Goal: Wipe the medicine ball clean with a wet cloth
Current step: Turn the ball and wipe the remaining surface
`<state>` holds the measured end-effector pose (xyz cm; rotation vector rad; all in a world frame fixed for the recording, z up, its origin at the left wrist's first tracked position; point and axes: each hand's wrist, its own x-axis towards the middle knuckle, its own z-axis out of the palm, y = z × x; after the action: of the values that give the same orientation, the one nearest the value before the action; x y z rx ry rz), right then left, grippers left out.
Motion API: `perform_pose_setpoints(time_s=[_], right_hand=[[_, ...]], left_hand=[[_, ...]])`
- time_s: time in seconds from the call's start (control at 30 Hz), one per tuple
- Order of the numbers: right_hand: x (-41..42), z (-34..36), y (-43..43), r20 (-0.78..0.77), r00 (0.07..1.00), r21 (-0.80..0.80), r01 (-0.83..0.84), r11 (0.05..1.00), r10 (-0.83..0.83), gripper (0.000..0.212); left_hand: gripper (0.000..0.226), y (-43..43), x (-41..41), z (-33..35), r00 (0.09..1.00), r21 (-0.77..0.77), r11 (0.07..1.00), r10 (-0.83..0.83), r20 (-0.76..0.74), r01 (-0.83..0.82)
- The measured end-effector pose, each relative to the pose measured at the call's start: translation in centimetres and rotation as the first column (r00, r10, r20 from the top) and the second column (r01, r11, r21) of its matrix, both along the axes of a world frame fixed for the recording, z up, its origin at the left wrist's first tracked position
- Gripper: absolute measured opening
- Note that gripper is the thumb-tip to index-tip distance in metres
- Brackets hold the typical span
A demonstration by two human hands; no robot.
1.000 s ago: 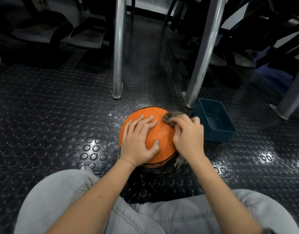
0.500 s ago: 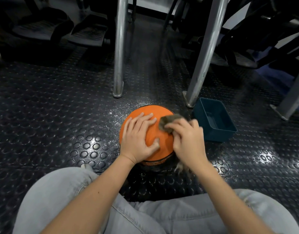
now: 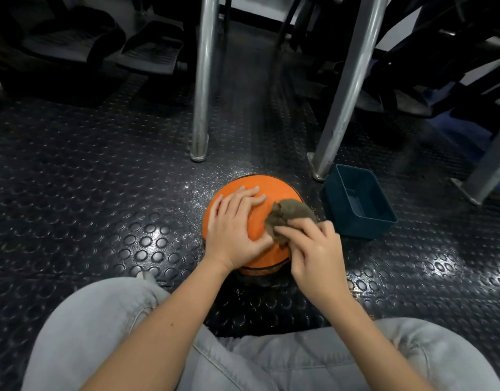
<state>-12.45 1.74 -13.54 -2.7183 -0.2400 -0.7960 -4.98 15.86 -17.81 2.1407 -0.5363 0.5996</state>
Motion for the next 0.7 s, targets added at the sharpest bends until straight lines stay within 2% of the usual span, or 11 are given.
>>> perform_pose_setpoints(time_s=[0.07, 0.13, 0.23, 0.33, 0.43, 0.5, 0.57, 0.63, 0.7], right_hand=[[0.2, 0.0, -0.4, 0.019, 0.999, -0.021, -0.031, 0.999, 0.032, 0.032], [2.0, 0.7, -1.1, -0.018, 1.0, 0.005, 0.003, 1.0, -0.003, 0.031], [6.8, 1.6, -2.7, -0.167, 0.98, 0.132, 0.132, 0.982, -0.109, 0.032], [8.9, 1.9, -3.5, -0.232, 0.963, 0.247, 0.197, 0.949, -0.139, 0.032], [6.0, 1.2, -1.7, -0.129, 0.977, 0.134, 0.187, 0.973, -0.17, 0.032], [3.0, 0.7, -0.2, -0.027, 0.996, 0.079, 0.089, 0.993, -0.087, 0.03], [1.1, 0.0, 0.3, 0.027, 0.999, -0.046, -0.039, 0.998, 0.04, 0.032], [1.4, 0.3, -0.4, 0.02, 0.997, -0.105, -0.078, 0.991, 0.081, 0.032], [3.5, 1.0, -1.7, -0.033, 0.999, -0.056, -0.007, 0.998, 0.005, 0.031]], left_hand=[[0.064, 0.1, 0.4, 0.4, 0.998, 0.011, 1.0, -0.029, -0.047, 0.03], [0.077, 0.5, 0.8, 0.8, 0.988, 0.062, 0.992, -0.105, -0.113, 0.112], [0.098, 1.2, 1.3, 1.2, 0.957, 0.154, 0.96, -0.199, -0.213, 0.234], [0.105, 1.5, 1.5, 1.2, 0.944, 0.153, 0.952, -0.224, -0.243, 0.266], [0.104, 1.7, 1.7, 1.1, 0.941, 0.114, 0.958, -0.23, -0.247, 0.264], [0.103, 1.7, 1.8, 1.0, 0.948, 0.096, 0.963, -0.225, -0.225, 0.251], [0.102, 1.7, 1.7, 0.9, 0.954, 0.085, 0.967, -0.22, -0.205, 0.242], [0.102, 1.6, 1.6, 1.0, 0.952, 0.09, 0.964, -0.226, -0.206, 0.249], [0.104, 1.4, 1.6, 1.3, 0.947, 0.109, 0.959, -0.233, -0.22, 0.262]])
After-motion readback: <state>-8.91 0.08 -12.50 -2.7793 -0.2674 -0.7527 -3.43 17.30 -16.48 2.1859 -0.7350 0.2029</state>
